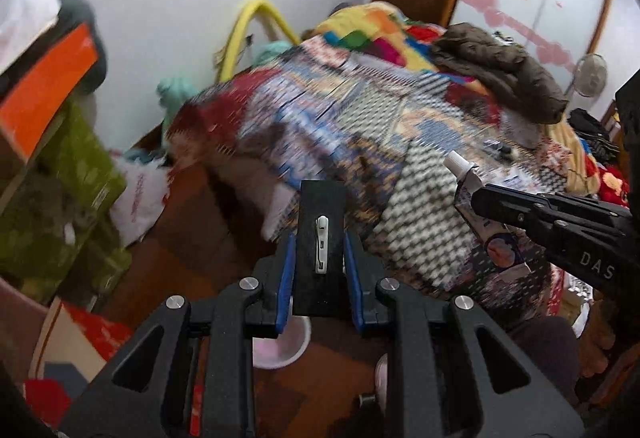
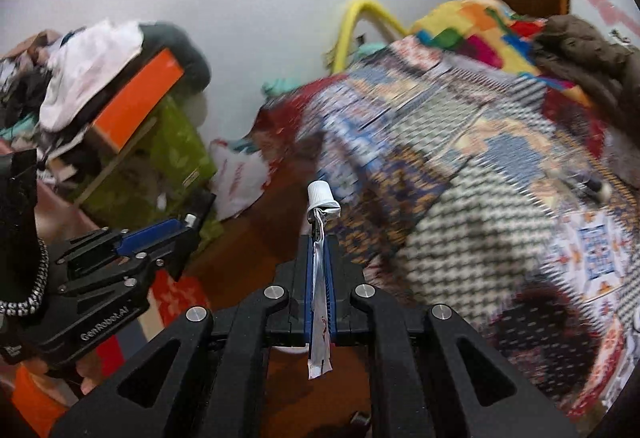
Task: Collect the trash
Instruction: 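Carry both held items off the bed down to the white bucket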
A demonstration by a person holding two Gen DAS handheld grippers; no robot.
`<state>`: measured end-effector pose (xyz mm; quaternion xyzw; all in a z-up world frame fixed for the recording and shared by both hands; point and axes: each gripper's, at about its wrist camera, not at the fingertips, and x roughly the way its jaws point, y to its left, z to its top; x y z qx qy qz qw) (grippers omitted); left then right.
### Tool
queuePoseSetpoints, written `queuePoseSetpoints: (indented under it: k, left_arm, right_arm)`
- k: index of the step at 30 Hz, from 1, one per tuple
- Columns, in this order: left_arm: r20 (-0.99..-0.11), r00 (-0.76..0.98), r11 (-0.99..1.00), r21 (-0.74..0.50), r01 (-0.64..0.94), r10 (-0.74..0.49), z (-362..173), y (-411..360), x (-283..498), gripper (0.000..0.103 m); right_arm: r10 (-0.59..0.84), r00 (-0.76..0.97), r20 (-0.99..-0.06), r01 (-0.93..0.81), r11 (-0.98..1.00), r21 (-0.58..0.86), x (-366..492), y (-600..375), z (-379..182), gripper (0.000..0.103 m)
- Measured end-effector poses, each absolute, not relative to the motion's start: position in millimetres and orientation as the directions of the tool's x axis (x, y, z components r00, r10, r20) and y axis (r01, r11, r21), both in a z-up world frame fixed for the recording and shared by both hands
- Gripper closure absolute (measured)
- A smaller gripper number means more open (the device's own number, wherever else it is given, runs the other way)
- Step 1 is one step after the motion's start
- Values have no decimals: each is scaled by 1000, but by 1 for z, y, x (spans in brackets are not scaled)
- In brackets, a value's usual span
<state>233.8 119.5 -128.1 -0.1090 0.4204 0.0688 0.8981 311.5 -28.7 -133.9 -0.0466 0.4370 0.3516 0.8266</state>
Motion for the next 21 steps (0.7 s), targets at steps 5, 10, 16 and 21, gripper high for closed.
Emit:
queuePoseSetpoints:
  k: [5, 10, 16, 21]
  left_arm:
    - [-830, 556, 950, -143, -278, 38, -175, 150, 223, 79]
    - [-890, 456, 932, -155, -328, 12, -231, 164, 216, 79]
    - [-931, 358, 897, -214, -387, -67, -290, 181, 210, 80]
    - [-945, 309, 875, -236, -423, -105, -314, 186, 214, 79]
  right_arm:
    - [523, 289, -802, -654, 720, 233, 298, 12, -167, 97]
    - [481, 206, -852, -678, 698, 230, 290, 47, -204, 97]
    - [410, 108, -906, -681, 694, 233, 291, 75, -249, 97]
    - [356, 52, -933, -677, 700, 229, 295, 93, -278, 97]
